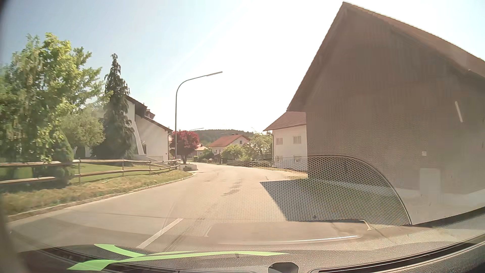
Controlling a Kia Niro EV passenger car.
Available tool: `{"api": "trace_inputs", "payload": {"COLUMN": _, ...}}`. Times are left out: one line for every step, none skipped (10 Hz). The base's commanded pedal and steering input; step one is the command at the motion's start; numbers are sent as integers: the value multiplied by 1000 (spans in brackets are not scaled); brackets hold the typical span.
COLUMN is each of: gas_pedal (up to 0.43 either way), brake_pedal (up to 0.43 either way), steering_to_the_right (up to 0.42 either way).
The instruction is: Follow the waypoints while adhering to traffic rules and regulations
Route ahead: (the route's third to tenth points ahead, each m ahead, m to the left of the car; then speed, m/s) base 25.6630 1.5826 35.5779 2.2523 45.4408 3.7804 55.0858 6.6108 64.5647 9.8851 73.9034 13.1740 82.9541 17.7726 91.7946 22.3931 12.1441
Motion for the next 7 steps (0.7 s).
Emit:
{"api": "trace_inputs", "payload": {"gas_pedal": 0, "brake_pedal": 0, "steering_to_the_right": 9}}
{"api": "trace_inputs", "payload": {"gas_pedal": 20, "brake_pedal": 0, "steering_to_the_right": 6}}
{"api": "trace_inputs", "payload": {"gas_pedal": 47, "brake_pedal": 0, "steering_to_the_right": 0}}
{"api": "trace_inputs", "payload": {"gas_pedal": 79, "brake_pedal": 0, "steering_to_the_right": -4}}
{"api": "trace_inputs", "payload": {"gas_pedal": 98, "brake_pedal": 0, "steering_to_the_right": -3}}
{"api": "trace_inputs", "payload": {"gas_pedal": 150, "brake_pedal": 0, "steering_to_the_right": -3}}
{"api": "trace_inputs", "payload": {"gas_pedal": 150, "brake_pedal": 0, "steering_to_the_right": -5}}
